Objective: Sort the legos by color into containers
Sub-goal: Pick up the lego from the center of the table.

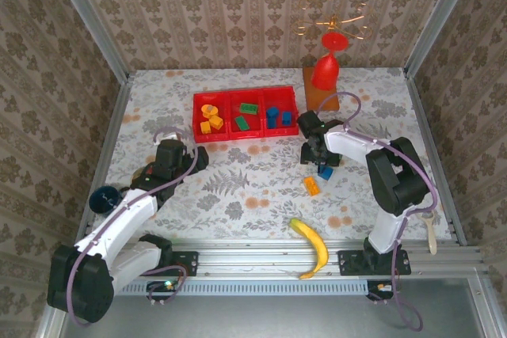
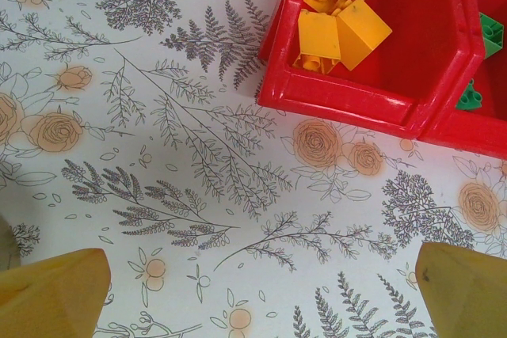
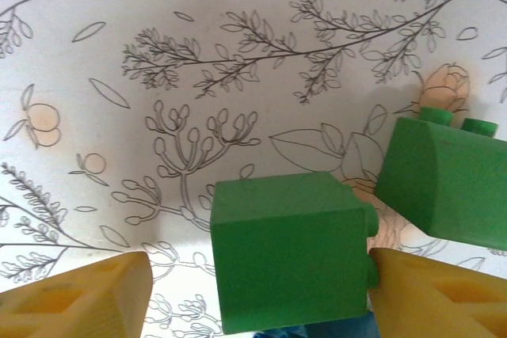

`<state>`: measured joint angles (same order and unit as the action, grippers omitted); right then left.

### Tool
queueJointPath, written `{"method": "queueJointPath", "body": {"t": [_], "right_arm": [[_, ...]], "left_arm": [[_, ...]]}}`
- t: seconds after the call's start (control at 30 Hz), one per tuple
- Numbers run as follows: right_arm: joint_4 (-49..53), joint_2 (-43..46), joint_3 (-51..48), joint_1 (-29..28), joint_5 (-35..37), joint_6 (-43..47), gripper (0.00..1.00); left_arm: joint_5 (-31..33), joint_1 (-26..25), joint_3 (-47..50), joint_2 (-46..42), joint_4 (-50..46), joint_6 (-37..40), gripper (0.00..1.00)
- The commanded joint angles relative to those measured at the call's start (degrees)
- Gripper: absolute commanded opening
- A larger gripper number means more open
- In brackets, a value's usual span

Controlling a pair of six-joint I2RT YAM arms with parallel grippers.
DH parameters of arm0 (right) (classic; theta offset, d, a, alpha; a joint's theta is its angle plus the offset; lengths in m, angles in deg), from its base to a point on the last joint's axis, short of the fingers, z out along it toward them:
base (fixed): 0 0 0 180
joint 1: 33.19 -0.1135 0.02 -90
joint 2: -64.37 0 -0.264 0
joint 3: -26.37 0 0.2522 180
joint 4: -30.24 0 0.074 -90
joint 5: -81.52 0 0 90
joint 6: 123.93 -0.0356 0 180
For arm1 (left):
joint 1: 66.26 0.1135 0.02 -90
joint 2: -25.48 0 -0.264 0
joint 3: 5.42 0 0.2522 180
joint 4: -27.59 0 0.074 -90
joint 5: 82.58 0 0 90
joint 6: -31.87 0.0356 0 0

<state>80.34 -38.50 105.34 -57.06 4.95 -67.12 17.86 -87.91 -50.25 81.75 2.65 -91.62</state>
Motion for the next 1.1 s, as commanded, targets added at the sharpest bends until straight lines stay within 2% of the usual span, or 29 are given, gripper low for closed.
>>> {"method": "queueJointPath", "body": {"t": [0.0,0.2,0.83,1.07], "right_arm": [[-0.6,-0.1,1.3,0.2,-1.0,0.0,0.68],[-0.7,-1.0,1.9,0.2,-0.8,0.1,0.64],[-1.2,-6.8,5.2,1.6,-0.8,0.3,0.63],[-1.5,-7.4,5.6,1.6,-2.3,0.3,0.53]], "left_arm": [[0.1,0.5,0.8,-0.1,-0.2,-1.3,1.00],[0.0,0.5,0.9,0.0,-0.2,-1.3,1.00],[0.0,0.5,1.0,0.4,-0.2,-1.4,1.00],[0.1,0.6,1.1,0.4,-0.2,-1.3,1.00]]}}
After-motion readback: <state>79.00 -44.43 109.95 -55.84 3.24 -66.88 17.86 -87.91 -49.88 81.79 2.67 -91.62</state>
